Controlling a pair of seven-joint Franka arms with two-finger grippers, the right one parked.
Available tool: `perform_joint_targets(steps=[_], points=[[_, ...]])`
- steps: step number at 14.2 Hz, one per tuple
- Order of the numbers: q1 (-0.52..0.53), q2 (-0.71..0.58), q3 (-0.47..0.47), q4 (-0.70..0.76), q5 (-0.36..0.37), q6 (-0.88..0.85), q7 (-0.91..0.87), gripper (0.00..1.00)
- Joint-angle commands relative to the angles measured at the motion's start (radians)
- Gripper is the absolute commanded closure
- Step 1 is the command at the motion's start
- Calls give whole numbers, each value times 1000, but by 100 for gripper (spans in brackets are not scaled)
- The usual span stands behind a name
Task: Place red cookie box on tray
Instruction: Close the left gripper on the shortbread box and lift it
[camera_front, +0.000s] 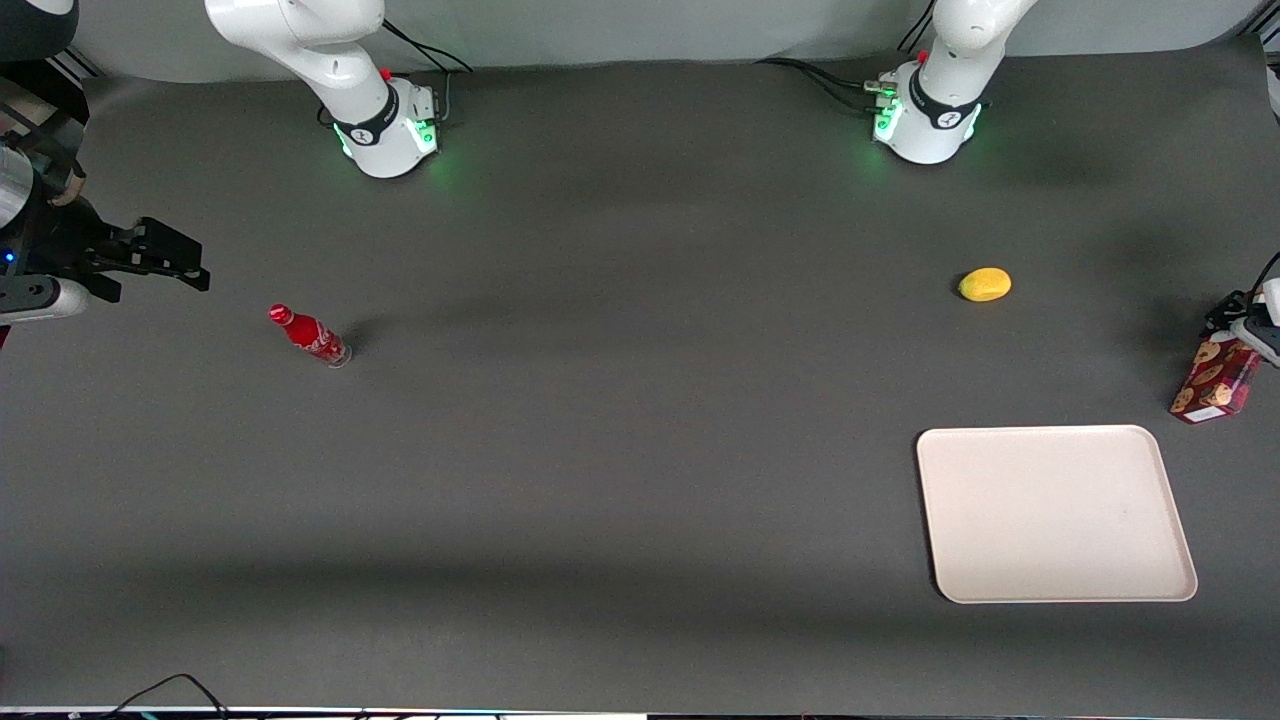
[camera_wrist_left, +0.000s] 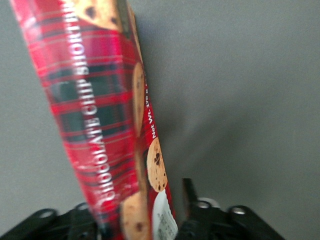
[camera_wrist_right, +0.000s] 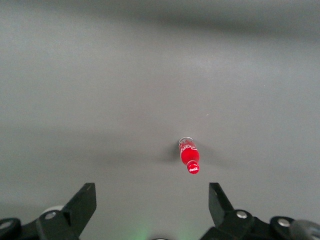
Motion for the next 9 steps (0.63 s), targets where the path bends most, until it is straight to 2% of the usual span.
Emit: perform_joint_targets(steps=[1, 4, 9], points=[[-1, -30, 0, -29, 2, -8, -25, 100], [-6, -76, -23, -17, 2, -78, -103, 100], [-6, -215, -107, 148, 2, -457, -227, 100]])
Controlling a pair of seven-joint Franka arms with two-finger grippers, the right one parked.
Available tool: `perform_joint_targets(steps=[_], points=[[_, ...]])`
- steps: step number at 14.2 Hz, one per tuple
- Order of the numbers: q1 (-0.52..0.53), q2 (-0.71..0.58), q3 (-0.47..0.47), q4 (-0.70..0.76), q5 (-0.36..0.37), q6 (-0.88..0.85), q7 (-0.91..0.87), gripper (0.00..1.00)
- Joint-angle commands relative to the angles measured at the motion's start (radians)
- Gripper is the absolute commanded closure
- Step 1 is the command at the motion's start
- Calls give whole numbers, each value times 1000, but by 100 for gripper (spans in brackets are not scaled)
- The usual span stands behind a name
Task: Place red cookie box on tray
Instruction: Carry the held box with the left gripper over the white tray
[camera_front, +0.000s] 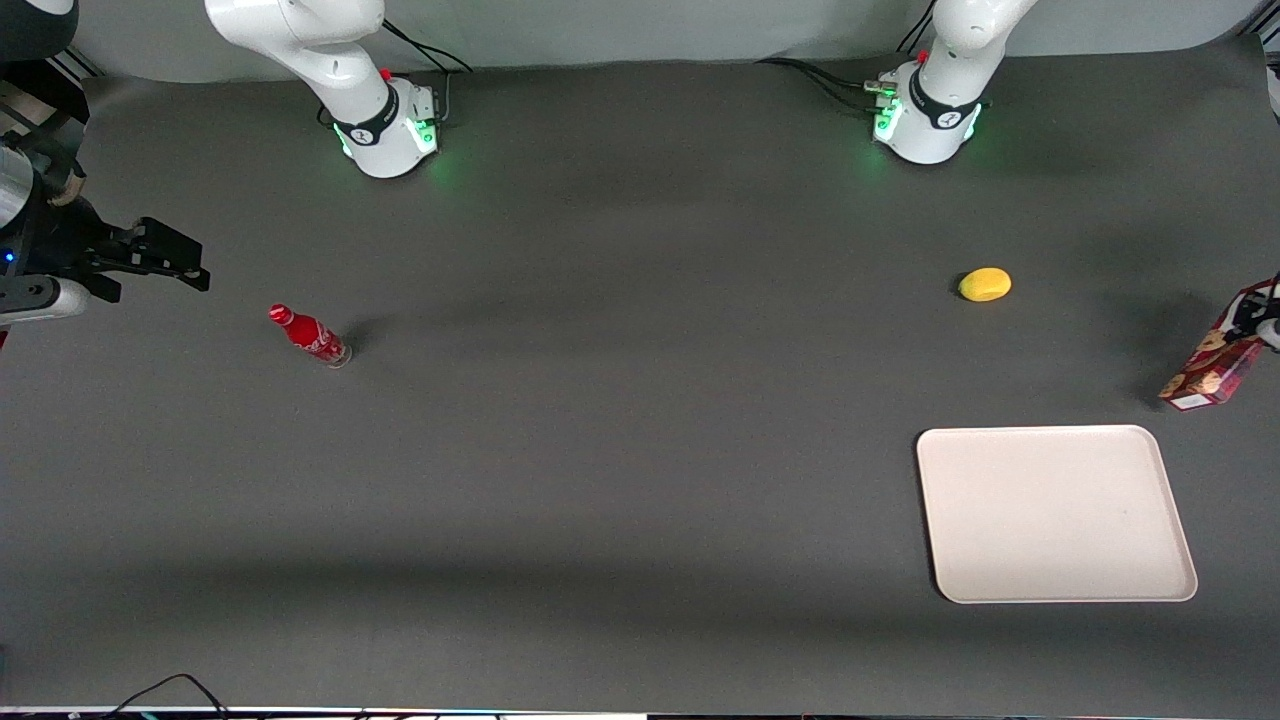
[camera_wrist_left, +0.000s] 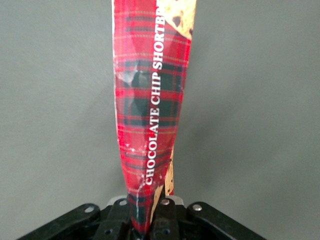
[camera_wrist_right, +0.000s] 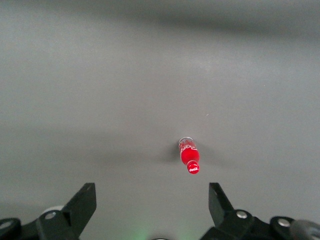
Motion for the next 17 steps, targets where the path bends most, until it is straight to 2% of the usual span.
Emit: perform_joint_targets(steps=[1, 5, 7, 9, 10, 13, 15, 17], points=[[-3, -88, -36, 112, 3, -199, -56, 100], [-7, -93, -71, 371, 3, -454, -116, 100], [-12, -99, -77, 412, 3, -503, -156, 100], [-42, -105, -70, 409, -3, -508, -287, 100], [-94, -105, -46, 406, -2, -508, -405, 100], [-347, -97, 181, 406, -16, -477, -663, 100], [-444, -76, 266, 407, -86, -451, -804, 100], [-495, -38, 298, 404, -152, -370, -880, 100]])
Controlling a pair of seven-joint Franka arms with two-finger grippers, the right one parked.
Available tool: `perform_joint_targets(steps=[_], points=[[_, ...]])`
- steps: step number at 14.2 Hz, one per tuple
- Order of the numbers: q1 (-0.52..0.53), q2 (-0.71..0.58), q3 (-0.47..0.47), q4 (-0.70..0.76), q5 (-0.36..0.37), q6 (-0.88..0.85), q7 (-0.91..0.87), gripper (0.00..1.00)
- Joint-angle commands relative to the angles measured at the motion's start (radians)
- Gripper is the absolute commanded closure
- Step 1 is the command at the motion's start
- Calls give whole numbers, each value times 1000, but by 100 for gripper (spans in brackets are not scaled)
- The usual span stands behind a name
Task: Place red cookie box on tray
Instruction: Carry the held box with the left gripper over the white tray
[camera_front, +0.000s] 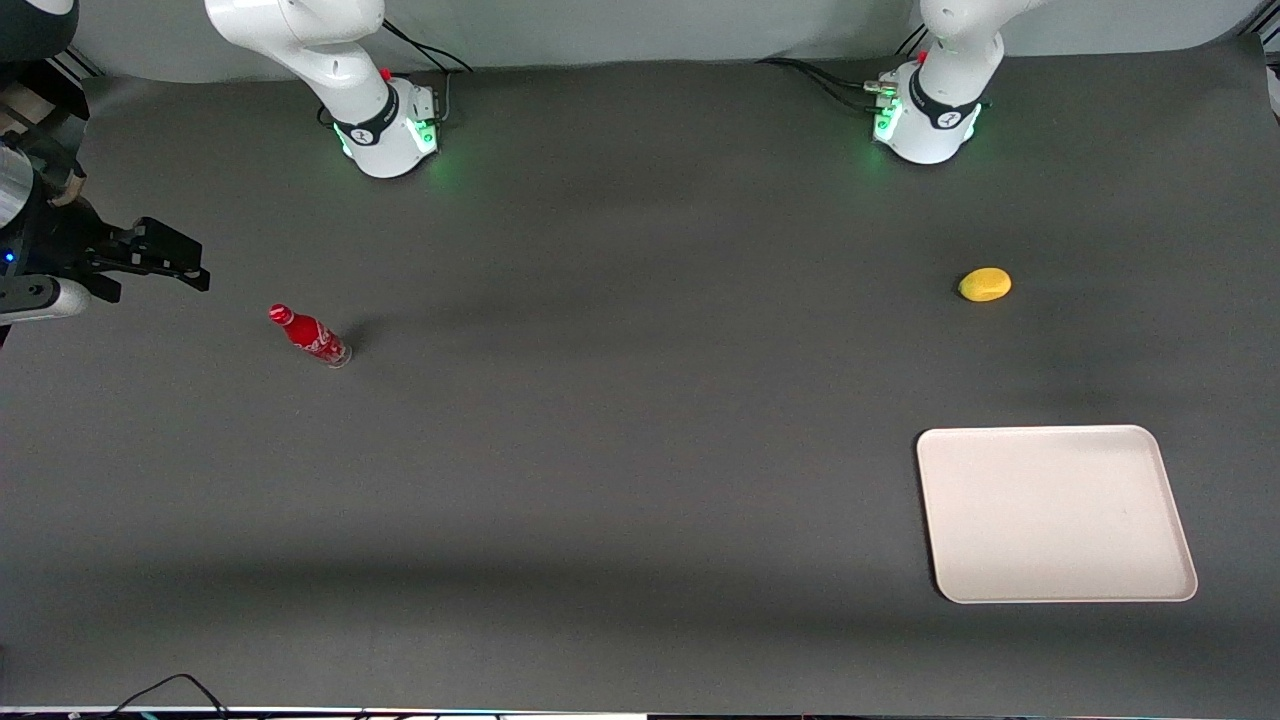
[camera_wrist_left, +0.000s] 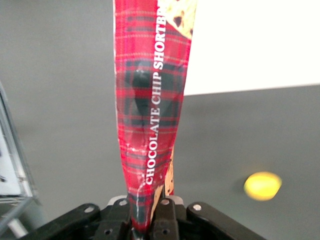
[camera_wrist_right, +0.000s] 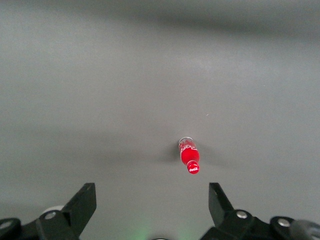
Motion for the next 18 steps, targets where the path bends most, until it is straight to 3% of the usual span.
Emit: perform_joint_targets(steps=[1, 3, 7, 10, 18], points=[[-96, 72, 94, 22, -85, 88, -85, 100], [-176, 137, 181, 20, -157, 199, -79, 100], [-184, 266, 186, 22, -223, 352, -71, 100], [-184, 346, 178, 20, -243, 401, -25, 100], [-191, 409, 142, 9, -253, 499, -2, 100]])
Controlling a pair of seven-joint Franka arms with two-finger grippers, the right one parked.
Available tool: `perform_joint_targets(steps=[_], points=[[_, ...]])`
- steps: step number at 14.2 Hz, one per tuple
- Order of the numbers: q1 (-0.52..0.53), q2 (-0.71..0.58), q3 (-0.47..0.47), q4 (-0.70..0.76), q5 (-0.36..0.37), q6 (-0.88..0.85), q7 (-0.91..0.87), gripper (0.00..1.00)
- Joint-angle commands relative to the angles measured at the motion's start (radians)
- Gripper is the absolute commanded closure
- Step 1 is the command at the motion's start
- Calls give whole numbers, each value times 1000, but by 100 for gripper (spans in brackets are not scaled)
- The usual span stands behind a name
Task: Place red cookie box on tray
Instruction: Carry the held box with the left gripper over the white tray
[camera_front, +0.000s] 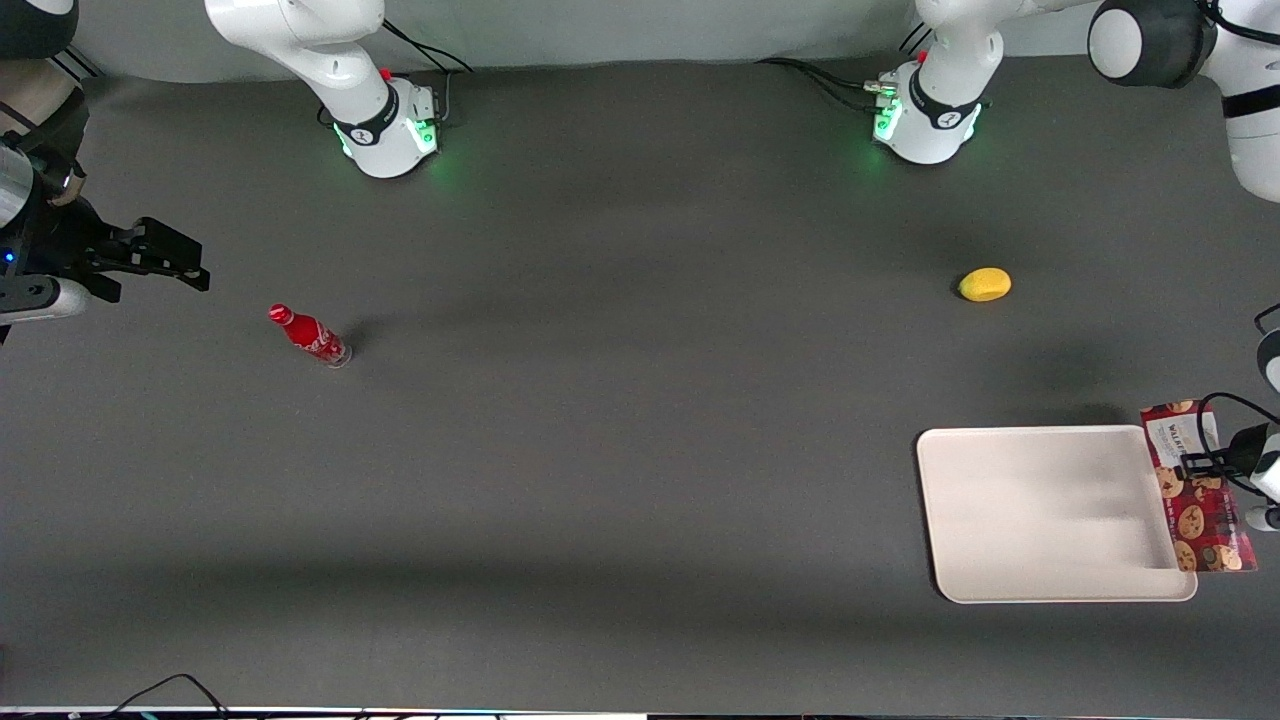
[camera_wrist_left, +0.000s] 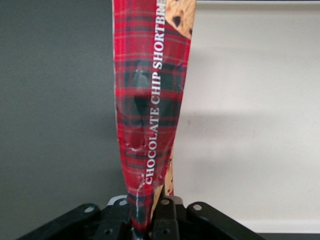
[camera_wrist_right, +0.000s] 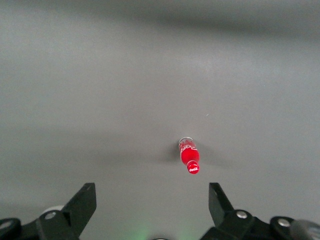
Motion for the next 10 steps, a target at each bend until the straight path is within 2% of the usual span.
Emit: perform_joint_targets(steps=[1, 10], points=[[-14, 20, 4, 10, -18, 31, 18, 100], [-6, 69, -3, 8, -19, 100, 42, 100]])
